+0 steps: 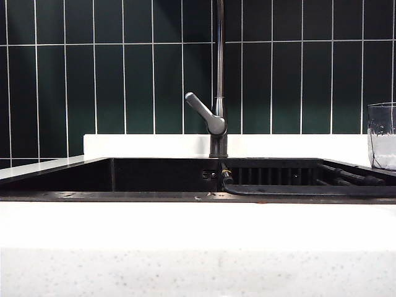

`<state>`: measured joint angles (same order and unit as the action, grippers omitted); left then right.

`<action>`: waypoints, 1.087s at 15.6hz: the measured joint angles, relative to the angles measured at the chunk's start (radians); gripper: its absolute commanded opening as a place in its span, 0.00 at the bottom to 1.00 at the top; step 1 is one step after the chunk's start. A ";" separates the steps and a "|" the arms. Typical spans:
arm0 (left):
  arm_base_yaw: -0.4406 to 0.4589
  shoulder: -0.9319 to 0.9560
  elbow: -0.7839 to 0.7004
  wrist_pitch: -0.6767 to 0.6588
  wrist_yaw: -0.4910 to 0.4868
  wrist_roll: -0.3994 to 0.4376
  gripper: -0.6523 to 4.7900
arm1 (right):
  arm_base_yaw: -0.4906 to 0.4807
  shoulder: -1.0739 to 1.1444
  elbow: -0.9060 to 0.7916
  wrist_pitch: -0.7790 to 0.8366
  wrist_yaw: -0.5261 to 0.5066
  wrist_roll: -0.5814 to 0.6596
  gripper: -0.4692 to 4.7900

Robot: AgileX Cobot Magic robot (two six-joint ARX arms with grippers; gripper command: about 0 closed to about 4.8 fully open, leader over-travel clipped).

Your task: Pick up the mug next to the sink, go to the faucet to get some water, pour the water into the sink, and finally put the mug back to its place.

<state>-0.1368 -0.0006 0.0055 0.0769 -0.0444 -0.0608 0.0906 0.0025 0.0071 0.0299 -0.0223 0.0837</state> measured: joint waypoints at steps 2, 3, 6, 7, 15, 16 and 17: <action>0.000 0.000 0.000 -0.001 0.000 0.000 0.22 | 0.000 0.000 0.000 -0.004 0.000 0.000 0.08; 0.000 0.000 0.000 -0.002 0.000 0.000 0.22 | 0.000 0.000 0.000 -0.018 0.000 0.000 0.08; 0.000 0.000 0.000 -0.006 -0.002 0.000 0.22 | 0.000 0.000 0.000 -0.057 0.005 0.000 0.08; 0.000 0.000 0.000 -0.006 -0.030 0.000 0.22 | 0.000 0.000 0.000 -0.057 0.059 0.000 0.08; 0.000 0.000 0.000 -0.002 -0.089 0.000 0.22 | 0.000 0.000 0.000 -0.043 0.105 0.000 0.08; 0.000 0.000 0.000 -0.002 -0.089 0.000 0.22 | 0.000 0.000 0.000 -0.043 0.106 0.000 0.08; 0.000 0.000 0.000 -0.002 -0.089 0.000 0.22 | 0.000 0.000 0.000 -0.043 0.106 0.000 0.08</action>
<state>-0.1368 -0.0006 0.0055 0.0753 -0.1337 -0.0608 0.0906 0.0025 0.0071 -0.0135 0.0834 0.0834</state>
